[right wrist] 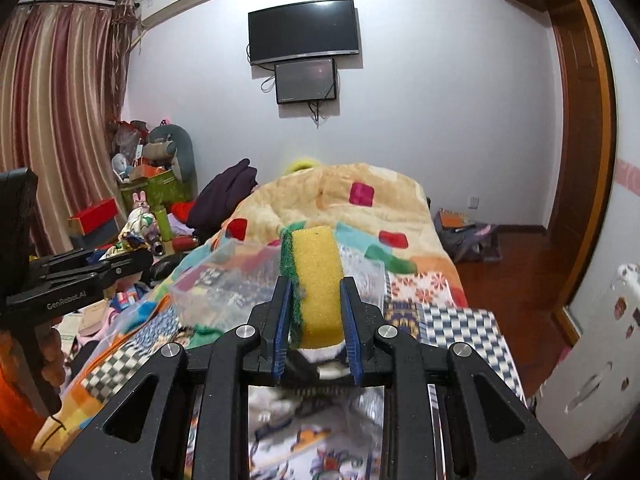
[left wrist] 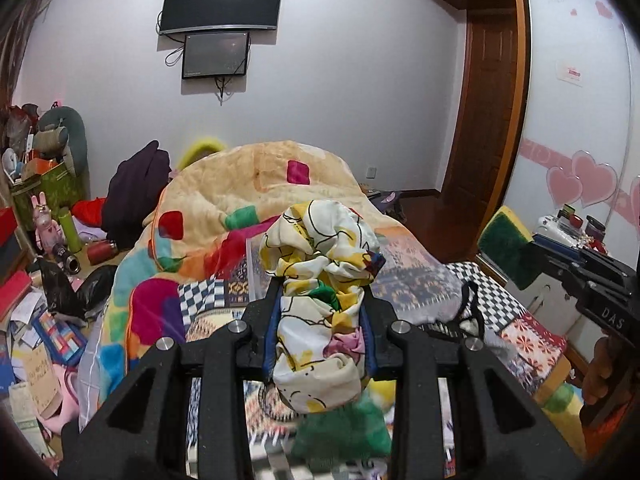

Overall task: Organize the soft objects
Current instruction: 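Drop the scrunchie in the box with left tool while right tool drops the sponge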

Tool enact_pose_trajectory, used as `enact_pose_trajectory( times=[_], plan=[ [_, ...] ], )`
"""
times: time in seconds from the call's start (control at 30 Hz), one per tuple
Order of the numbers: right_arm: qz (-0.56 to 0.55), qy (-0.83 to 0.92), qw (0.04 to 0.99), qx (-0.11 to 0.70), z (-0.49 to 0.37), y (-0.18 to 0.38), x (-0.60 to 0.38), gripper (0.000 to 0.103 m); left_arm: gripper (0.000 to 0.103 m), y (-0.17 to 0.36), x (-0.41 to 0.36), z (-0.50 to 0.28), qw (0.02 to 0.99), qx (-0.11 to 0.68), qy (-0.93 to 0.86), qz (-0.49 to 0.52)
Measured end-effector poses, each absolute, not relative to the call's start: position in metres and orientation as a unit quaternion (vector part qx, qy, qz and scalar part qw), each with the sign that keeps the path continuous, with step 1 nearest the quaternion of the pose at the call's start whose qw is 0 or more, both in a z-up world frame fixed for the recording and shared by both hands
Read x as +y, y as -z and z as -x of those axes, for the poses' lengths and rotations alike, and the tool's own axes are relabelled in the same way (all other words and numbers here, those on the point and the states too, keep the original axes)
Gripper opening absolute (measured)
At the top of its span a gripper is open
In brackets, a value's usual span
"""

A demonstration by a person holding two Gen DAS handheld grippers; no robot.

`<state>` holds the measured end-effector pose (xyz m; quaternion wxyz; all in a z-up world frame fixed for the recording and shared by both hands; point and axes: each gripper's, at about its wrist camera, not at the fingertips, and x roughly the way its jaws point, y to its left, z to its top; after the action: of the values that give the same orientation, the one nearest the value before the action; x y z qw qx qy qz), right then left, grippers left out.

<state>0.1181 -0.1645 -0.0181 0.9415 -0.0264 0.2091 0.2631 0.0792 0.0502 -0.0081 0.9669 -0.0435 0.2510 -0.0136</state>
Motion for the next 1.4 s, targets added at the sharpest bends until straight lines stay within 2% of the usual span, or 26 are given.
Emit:
enact_pose_trajectory(
  times=[0.2, 0.5, 0.9, 1.1, 1.17, 1.2, 1.27, 1.4],
  plan=[
    [0.029, -0.271, 0.935, 0.229, -0.148, 0.026, -0.152, 0.022, 0.032, 0.014, 0.054, -0.118, 0.959, 0.278, 0.014, 0.046],
    [0.032, -0.273, 0.915, 0.296, -0.185, 0.057, -0.139, 0.022, 0.032, 0.055, 0.055, -0.181, 0.926, 0.369, 0.039, 0.065],
    [0.075, -0.273, 0.889, 0.361, -0.214, 0.085, -0.118, 0.022, 0.032, 0.085, 0.036, -0.211, 0.913, 0.406, 0.031, 0.011],
    [0.084, -0.281, 0.881, 0.372, -0.214, 0.089, -0.116, 0.024, 0.05, 0.086, 0.028, -0.212, 0.912, 0.409, 0.035, 0.0],
    [0.083, -0.281, 0.881, 0.371, -0.212, 0.087, -0.118, 0.029, 0.066, 0.083, 0.027, -0.21, 0.916, 0.4, 0.03, -0.002],
    [0.081, -0.28, 0.882, 0.37, -0.212, 0.086, -0.119, 0.032, 0.068, 0.08, 0.027, -0.207, 0.919, 0.393, 0.029, -0.002],
    [0.078, -0.28, 0.887, 0.358, -0.208, 0.08, -0.123, 0.047, 0.068, 0.075, 0.028, -0.201, 0.923, 0.384, 0.029, -0.002],
    [0.072, -0.283, 0.895, 0.337, -0.198, 0.065, -0.13, 0.048, 0.073, 0.061, 0.037, -0.191, 0.928, 0.37, 0.027, 0.02]
  ],
)
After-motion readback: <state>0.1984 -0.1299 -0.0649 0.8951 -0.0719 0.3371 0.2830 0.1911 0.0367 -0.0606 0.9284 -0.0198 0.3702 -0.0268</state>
